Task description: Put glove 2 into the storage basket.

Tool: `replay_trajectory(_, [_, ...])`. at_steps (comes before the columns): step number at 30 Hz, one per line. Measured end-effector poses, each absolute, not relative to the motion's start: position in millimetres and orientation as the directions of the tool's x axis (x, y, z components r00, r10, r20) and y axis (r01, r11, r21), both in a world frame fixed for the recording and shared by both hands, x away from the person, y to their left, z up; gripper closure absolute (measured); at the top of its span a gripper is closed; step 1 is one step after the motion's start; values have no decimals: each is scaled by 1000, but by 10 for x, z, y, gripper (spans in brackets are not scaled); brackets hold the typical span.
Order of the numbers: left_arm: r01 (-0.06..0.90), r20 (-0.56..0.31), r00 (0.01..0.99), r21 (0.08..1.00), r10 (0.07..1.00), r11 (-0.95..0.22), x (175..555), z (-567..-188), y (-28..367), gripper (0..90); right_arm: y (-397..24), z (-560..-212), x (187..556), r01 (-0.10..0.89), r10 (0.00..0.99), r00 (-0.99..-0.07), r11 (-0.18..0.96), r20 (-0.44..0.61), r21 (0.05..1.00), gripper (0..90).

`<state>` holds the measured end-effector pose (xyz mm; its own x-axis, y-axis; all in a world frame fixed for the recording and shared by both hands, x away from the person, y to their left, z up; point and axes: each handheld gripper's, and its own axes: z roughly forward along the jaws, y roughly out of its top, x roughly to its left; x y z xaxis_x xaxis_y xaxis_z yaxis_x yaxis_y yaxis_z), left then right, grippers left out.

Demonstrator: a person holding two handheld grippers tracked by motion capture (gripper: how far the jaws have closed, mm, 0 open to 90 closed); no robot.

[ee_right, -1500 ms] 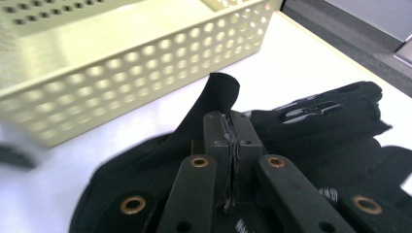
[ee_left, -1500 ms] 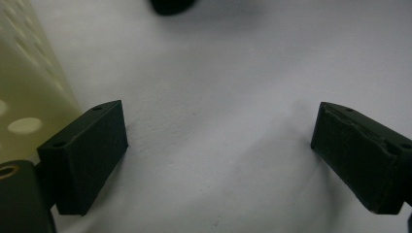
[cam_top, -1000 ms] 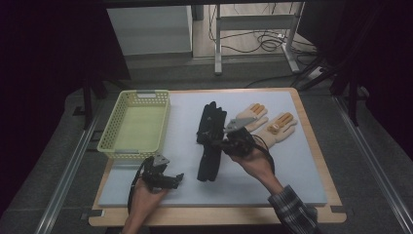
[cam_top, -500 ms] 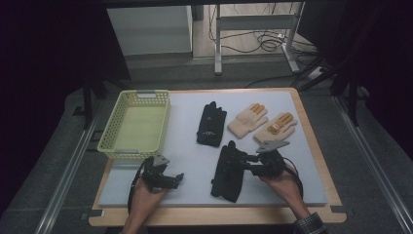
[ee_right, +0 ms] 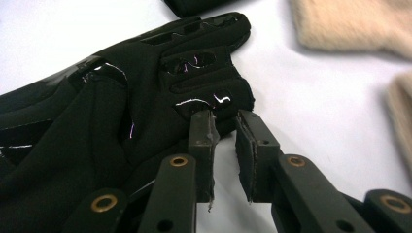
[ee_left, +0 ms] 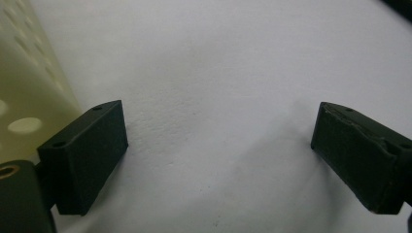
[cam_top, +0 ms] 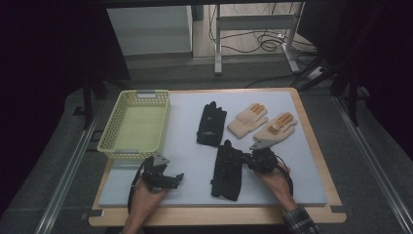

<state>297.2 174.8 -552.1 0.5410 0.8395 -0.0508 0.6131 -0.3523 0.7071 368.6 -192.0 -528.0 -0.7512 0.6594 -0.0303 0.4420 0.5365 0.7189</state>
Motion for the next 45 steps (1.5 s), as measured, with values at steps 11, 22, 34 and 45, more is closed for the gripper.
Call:
replay_trajectory(11, [614,-51,541,707,840,-352,2972,-5521,1747,64,-1923,-5153,3847,447,659,-750,575,-64,685,554])
replay_trajectory(22, [613,-52,542,707,839,-353,2972,-5522,1748,64,-1434,-4889,4499,423,643,-766,505,-1,753,446])
replay_trajectory(34, [613,-53,542,707,838,-352,2973,-5522,1750,64,-860,-5113,5154,457,665,-747,532,-18,713,324])
replay_trajectory(45, [614,-48,545,703,837,-359,2973,-5519,1752,63,-751,-5241,5242,511,670,-742,541,25,668,641])
